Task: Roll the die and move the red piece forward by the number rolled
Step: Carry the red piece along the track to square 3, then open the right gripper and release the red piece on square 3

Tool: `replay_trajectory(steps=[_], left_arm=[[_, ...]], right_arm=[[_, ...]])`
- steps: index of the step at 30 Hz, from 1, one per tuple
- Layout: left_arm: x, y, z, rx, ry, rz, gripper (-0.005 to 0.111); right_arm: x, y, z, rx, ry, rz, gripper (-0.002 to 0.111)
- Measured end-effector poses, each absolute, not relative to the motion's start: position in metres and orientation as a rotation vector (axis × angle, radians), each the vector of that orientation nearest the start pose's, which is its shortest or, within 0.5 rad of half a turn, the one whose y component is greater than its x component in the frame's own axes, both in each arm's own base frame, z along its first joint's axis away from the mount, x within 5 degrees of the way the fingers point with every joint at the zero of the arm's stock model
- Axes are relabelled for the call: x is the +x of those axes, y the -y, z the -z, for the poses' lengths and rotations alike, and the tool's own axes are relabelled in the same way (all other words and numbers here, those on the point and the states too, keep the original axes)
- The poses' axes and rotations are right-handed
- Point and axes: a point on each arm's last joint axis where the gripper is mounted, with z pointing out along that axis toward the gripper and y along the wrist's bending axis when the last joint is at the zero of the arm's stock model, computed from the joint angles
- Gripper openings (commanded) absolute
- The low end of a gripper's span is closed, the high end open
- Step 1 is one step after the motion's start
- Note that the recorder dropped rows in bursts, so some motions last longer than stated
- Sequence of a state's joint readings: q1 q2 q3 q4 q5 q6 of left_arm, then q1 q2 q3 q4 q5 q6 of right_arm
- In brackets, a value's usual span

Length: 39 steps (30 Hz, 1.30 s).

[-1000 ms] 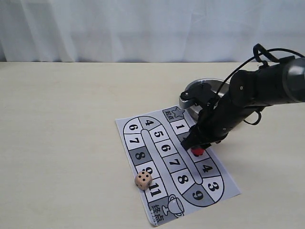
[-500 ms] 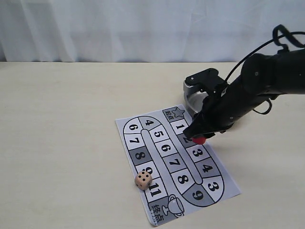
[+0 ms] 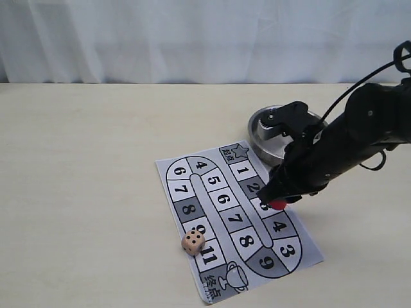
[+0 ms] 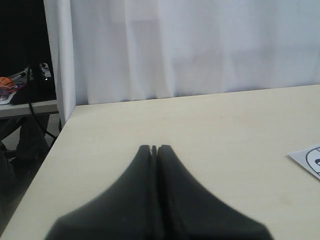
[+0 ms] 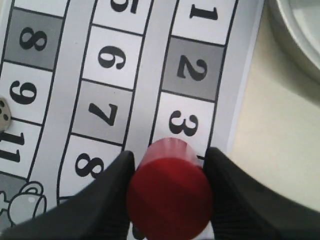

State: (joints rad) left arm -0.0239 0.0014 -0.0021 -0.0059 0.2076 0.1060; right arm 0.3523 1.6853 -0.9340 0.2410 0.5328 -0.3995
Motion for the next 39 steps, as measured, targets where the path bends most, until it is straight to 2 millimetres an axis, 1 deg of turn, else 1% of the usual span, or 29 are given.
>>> replay_trajectory(steps=[4,6,14,17,20,21,23,26,28,30,32,34,39], left_arm=[[0.056,0.001,-0.195,0.106,-1.687,-0.056,0.0],[0.056,0.001,-0.195,0.106,-1.687,-0.056,0.0],[0.056,0.001,-0.195,0.106,-1.687,-0.056,0.0],[0.056,0.001,-0.195,0.106,-1.687,-0.056,0.0],[0.056,0.001,-0.195,0.106,-1.687,-0.056,0.0],[0.056,0.001,-0.195,0.106,-1.687,-0.056,0.0],[0.056,0.001,-0.195,0.106,-1.687,-0.056,0.0],[0.056,0.001,-0.195,0.106,-1.687,-0.056,0.0],[0.056,0.001,-0.195,0.106,-1.687,-0.056,0.0],[0.056,0.001,-0.195,0.106,-1.687,-0.056,0.0],[0.056,0.001,-0.195,0.106,-1.687,-0.056,0.0],[0.056,0.001,-0.195,0.106,-1.687,-0.056,0.0],[0.056,0.001,-0.195,0.106,-1.687,-0.056,0.0]], right_arm=[[0.281,-0.13,-0.171,-0.837,-2.649,-0.218,0.004],[0.278,-0.132,-0.168,-0.857,-2.648,-0.21,0.004],[0.274,-0.128,-0.157,-0.812,-2.624,-0.179,0.004],[0.275,-0.127,-0.146,-0.806,-2.622,-0.155,0.004],[0.276,-0.126,-0.128,-0.798,-2.662,-0.143,0.004],[0.277,-0.126,-0.126,-0.791,-2.66,-0.141,0.005],[0.28,-0.127,-0.124,-0.782,-2.651,-0.139,0.012],[0.282,-0.127,-0.124,-0.755,-2.645,-0.142,0.031],[0.282,-0.127,-0.124,-0.735,-2.649,-0.146,0.046],[0.282,-0.127,-0.124,-0.709,-2.657,-0.152,0.056],[0.278,-0.126,-0.121,-0.69,-2.699,-0.157,0.06],[0.277,-0.126,-0.121,-0.676,-2.716,-0.161,0.06],[0.277,-0.126,-0.133,-0.64,-2.684,-0.174,0.06]])
